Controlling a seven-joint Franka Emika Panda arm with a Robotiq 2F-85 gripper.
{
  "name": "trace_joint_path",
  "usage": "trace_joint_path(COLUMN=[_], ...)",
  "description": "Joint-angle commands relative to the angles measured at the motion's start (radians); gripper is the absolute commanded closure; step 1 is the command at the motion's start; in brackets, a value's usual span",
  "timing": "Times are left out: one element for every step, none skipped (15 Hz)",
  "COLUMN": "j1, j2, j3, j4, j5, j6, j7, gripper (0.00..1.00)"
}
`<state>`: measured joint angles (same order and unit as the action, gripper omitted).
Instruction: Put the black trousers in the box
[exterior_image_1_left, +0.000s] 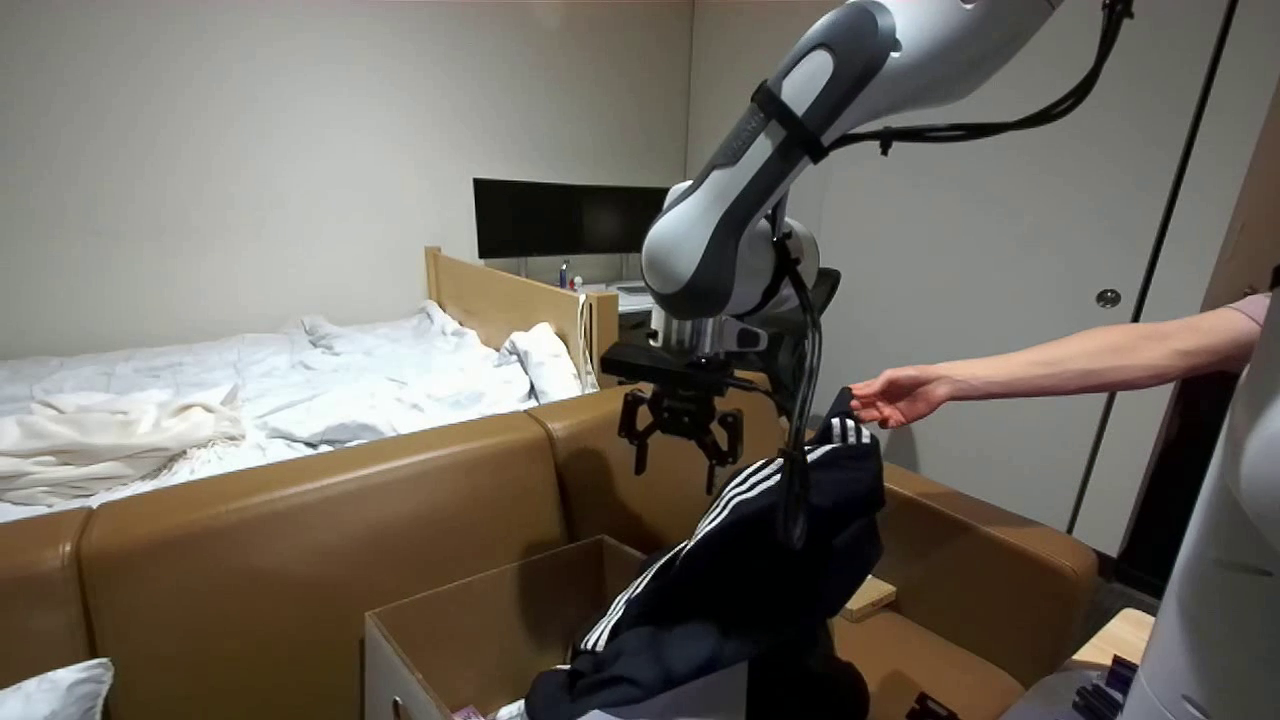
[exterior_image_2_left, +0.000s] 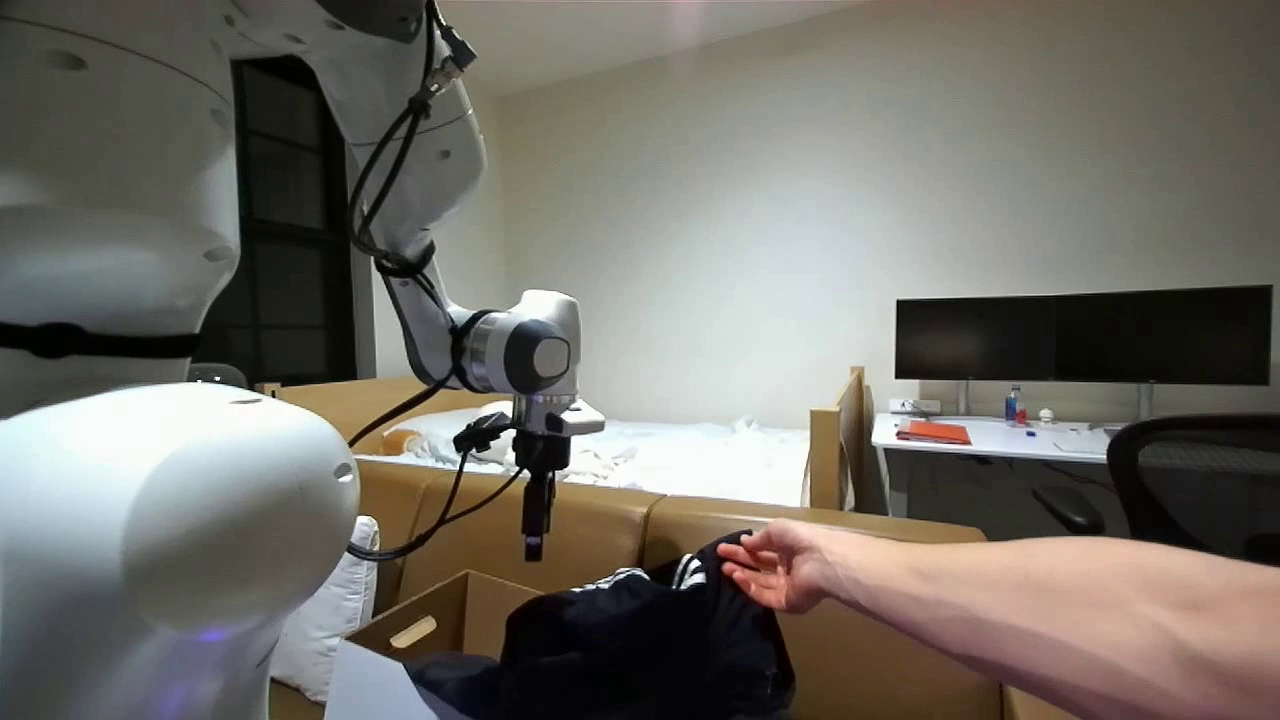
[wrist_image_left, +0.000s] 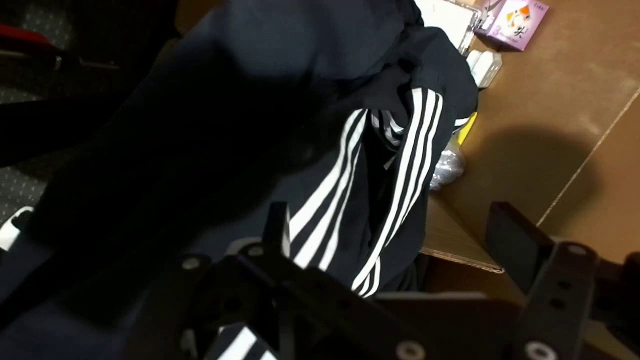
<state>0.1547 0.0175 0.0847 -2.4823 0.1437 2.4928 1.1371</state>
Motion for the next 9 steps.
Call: trace_joint_path(j1=[-0.031, -0.039, -0.045, -0.053, -0.060, -0.067, -0.074, -0.081, -0.087], j2=[-0.052, -0.062, -0.072, -0.086, -0.097, -0.111, -0.123, -0.135, -0.148], j3=[-0.002, -0.008, -0.013, -0.019, -0.025, -0.033, -0.039, -0.048, -0.055], j4=[-0.080, -0.098, -0.113, -0.135, -0.153, -0.174, -0.195, -0.213, -0.230], j5=[0.087, 0.108, 0.129, 0.150, 0.175, 0.200, 0.225, 0.248, 0.266], j6=[0.054, 0.061, 0.066, 0.075, 0.085, 0.096, 0.108, 0.115, 0.117], j7=[-0.074, -0.089, -0.106, -0.125, -0.148, -0.171, -0.193, -0.215, -0.233], gripper=[0.00, 0.00, 0.00, 0.00, 0.00, 0.00, 0.00, 0.00, 0.00])
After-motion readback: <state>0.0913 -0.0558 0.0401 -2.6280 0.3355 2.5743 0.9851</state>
